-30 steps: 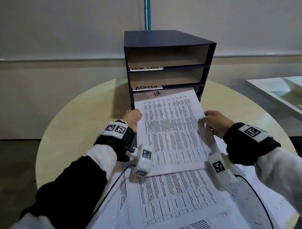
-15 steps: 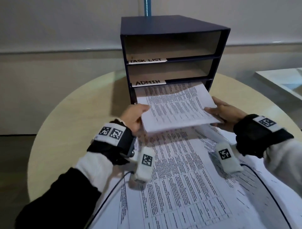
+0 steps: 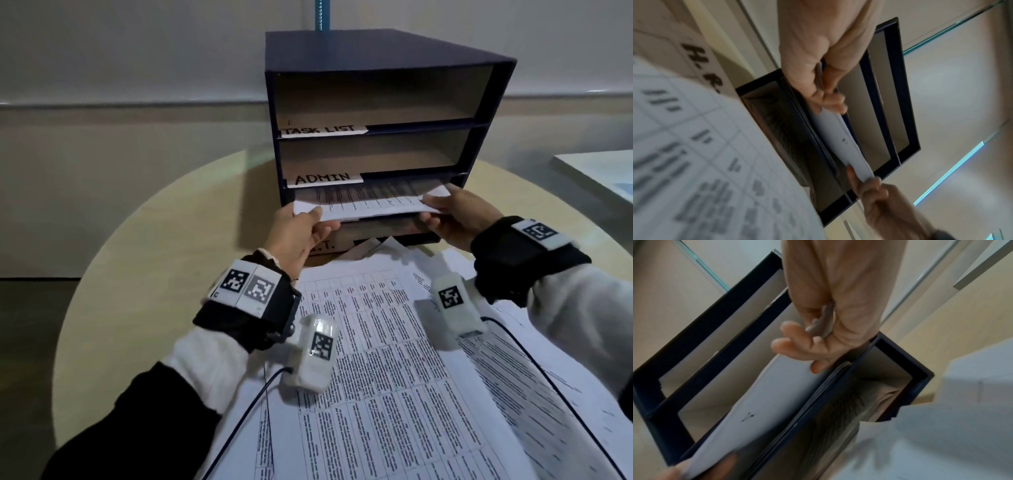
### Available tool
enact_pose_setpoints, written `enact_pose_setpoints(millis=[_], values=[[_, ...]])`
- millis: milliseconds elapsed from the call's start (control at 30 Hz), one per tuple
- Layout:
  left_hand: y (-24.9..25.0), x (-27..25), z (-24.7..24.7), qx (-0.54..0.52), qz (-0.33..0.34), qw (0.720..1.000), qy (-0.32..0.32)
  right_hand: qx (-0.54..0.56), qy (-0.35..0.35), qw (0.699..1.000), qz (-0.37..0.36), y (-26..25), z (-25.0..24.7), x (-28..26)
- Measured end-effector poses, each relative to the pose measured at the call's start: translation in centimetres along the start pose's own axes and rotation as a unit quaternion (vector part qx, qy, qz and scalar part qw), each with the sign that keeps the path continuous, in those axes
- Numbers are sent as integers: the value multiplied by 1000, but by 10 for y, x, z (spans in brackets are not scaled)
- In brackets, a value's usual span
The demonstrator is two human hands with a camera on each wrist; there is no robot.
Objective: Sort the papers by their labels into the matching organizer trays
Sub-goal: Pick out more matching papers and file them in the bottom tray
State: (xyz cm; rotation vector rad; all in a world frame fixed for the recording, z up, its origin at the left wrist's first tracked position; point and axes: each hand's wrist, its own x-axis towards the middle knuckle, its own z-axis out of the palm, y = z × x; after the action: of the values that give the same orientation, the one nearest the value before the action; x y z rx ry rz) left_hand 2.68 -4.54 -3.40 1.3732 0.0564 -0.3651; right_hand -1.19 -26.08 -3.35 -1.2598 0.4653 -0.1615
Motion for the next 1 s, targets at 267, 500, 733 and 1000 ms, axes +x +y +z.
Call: enact_pose_setpoints(millis=[267, 500, 733, 1000], values=[[2, -9, 5, 563, 122, 816, -45, 135, 25, 990, 11, -5, 27, 24], [4, 7, 17, 712, 80, 692, -90, -7, 150, 988, -22, 6, 30, 38], [-1, 24, 9, 671, 68, 734, -79, -189, 115, 975, 4, 6, 23, 44], [0, 24, 8, 661, 49, 744, -83, -400, 181, 898, -42, 7, 26, 49]])
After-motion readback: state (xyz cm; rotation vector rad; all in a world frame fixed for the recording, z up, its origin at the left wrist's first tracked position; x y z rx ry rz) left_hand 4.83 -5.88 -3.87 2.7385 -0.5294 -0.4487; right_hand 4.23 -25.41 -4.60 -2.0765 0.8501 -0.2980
